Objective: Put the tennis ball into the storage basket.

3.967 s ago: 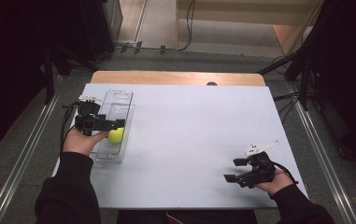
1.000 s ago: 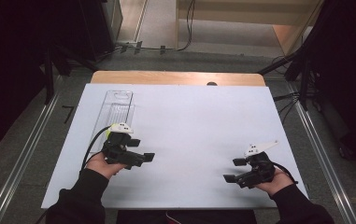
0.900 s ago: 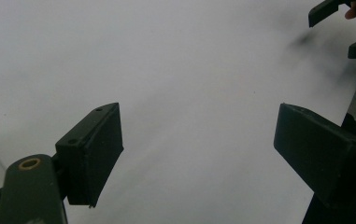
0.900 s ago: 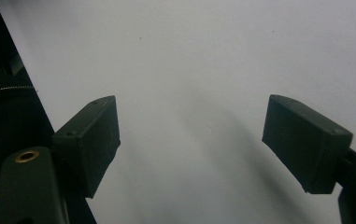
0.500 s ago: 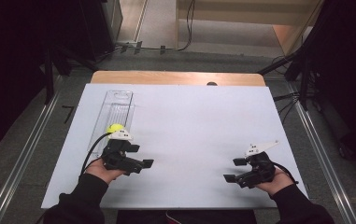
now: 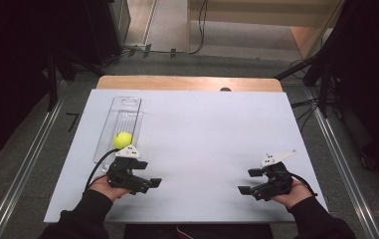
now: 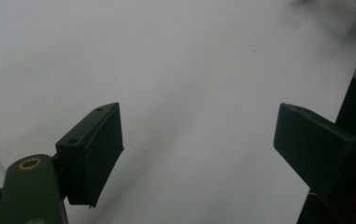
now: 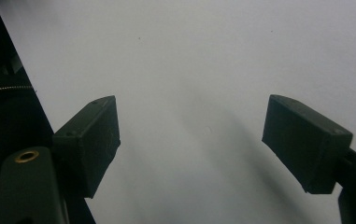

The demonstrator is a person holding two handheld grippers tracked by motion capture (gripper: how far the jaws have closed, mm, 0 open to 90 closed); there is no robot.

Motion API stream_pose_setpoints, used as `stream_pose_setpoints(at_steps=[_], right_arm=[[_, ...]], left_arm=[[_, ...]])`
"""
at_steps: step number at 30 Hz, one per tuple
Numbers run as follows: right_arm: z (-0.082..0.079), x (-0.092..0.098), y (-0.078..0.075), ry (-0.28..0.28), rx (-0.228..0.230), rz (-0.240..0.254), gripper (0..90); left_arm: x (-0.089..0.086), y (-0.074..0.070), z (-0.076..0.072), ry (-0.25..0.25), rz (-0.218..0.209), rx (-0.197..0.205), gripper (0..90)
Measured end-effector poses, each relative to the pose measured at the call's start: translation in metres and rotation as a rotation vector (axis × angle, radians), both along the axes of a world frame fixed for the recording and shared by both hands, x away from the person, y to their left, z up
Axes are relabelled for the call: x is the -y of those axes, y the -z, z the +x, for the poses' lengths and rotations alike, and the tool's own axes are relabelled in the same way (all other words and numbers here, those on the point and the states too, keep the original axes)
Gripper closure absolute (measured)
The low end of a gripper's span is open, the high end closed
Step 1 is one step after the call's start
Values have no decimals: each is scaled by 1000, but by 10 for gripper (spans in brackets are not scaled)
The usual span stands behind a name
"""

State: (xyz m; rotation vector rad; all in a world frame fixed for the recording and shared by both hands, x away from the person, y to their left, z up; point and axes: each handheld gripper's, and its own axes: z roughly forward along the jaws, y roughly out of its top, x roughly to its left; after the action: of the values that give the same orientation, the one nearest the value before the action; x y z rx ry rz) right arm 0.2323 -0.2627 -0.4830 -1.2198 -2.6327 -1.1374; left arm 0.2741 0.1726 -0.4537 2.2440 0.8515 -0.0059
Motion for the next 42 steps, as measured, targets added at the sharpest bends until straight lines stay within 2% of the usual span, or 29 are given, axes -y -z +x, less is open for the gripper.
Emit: stream_pose_setpoints(at_steps=[5,15,24,42], right_arm=[[0,0,0,0,2,-1,170],[0,0,0,1,1,-2,170],[0,0,0,1,1,-2,171],[0,-1,1,-2,1,-5,171]], left_arm=[[-4,2,-2,-9,-14,-13,192],[-13,6,-6,-9,7,-33,192],[-19,7,-8,-18,23,-29,192],[-19,8,-7,-13,24,-34,191]])
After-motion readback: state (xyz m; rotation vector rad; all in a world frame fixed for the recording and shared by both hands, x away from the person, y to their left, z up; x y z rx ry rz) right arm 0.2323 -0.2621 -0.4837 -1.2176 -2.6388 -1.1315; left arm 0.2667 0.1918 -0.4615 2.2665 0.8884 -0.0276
